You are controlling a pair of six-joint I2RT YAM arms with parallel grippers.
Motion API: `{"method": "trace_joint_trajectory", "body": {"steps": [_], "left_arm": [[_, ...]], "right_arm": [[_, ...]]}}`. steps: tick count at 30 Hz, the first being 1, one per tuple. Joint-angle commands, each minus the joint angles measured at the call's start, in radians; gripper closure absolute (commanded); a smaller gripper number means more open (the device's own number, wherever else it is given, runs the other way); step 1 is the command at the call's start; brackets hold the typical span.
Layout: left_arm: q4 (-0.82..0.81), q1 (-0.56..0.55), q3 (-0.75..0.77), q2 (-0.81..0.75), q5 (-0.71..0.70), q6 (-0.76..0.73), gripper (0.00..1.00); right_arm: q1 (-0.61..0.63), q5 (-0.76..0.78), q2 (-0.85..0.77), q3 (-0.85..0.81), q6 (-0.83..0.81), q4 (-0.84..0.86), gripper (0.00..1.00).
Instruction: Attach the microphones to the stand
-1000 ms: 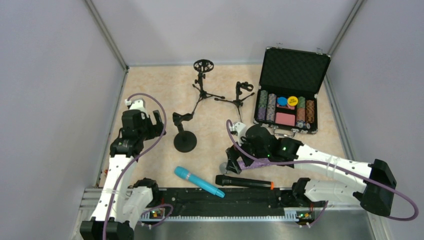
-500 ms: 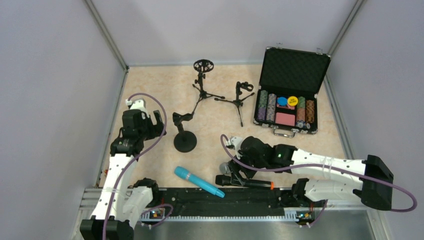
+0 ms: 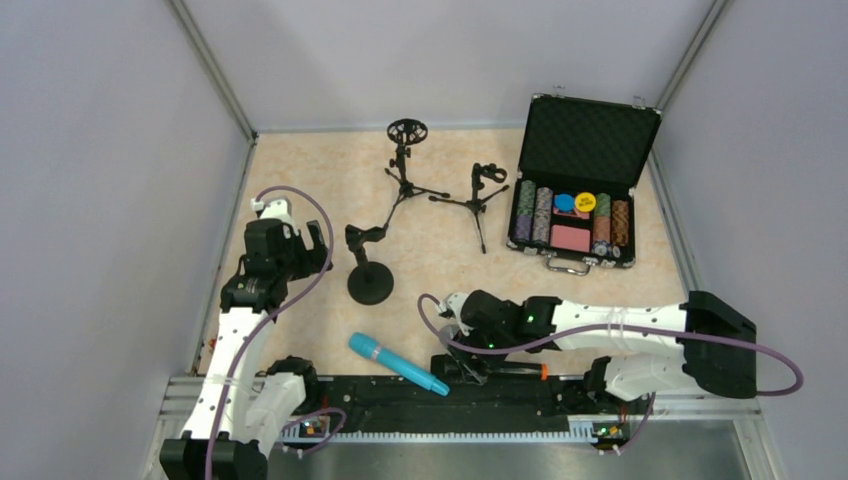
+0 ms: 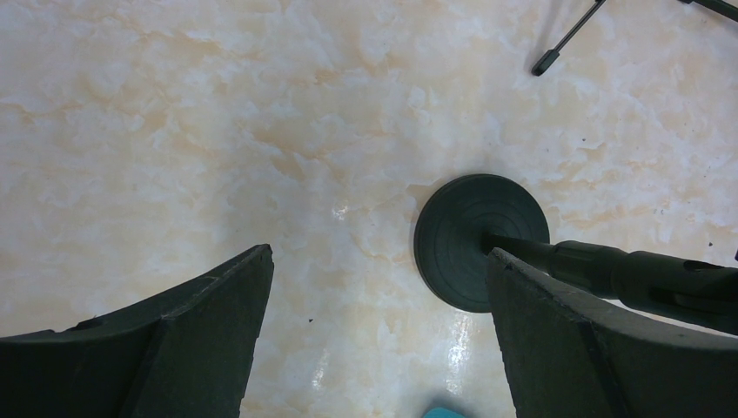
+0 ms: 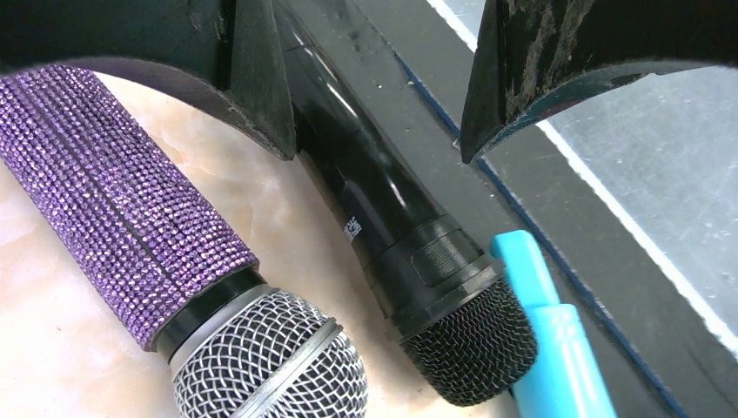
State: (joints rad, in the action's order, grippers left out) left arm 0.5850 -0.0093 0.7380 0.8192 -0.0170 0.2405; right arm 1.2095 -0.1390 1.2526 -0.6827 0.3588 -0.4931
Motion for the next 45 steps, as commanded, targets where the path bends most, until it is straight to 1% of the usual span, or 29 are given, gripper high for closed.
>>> {"method": "trace_joint_trajectory", "body": {"steps": [1, 7, 13, 19, 24, 27, 33, 39, 45], "left_arm": [[-0.022, 0.000, -0.002, -0.001, -0.004, 0.000, 0.04], [-0.022, 0.000, -0.002, -0.002, -0.004, 0.000, 0.04], [-0.021, 0.000, -0.002, -0.002, -0.007, 0.000, 0.05], [-0.022, 0.000, -0.002, -0.005, -0.009, 0.000, 0.05], [-0.021, 0.000, -0.002, -0.005, -0.009, 0.000, 0.05], [-0.021, 0.000, -0.002, -0.005, -0.010, 0.001, 0.04], [-0.020, 0.000, -0.002, -0.005, -0.010, 0.000, 0.05], [-0.020, 0.000, -0.002, -0.006, -0.009, 0.000, 0.05], [-0.021, 0.000, -0.002, -0.008, -0.005, 0.000, 0.05]], "right_arm": [[0.035, 0.058, 0.050, -0.041, -0.023, 0.029, 0.32], [0.064, 0.113, 0.117, -0.064, -0.039, 0.031, 0.34], [0.083, 0.183, 0.165, -0.089, -0.050, 0.031, 0.41], [0.083, 0.216, 0.193, -0.108, -0.043, 0.046, 0.57], [0.084, 0.318, 0.209, -0.132, -0.046, 0.040, 0.72], [0.082, 0.380, 0.223, -0.152, -0.048, 0.031, 0.78], [0.080, 0.459, 0.259, -0.197, -0.033, 0.029, 0.84], [0.001, 0.434, 0.280, -0.242, 0.030, 0.025, 0.92], [-0.108, 0.373, 0.283, -0.296, 0.125, 0.009, 0.92]]}}
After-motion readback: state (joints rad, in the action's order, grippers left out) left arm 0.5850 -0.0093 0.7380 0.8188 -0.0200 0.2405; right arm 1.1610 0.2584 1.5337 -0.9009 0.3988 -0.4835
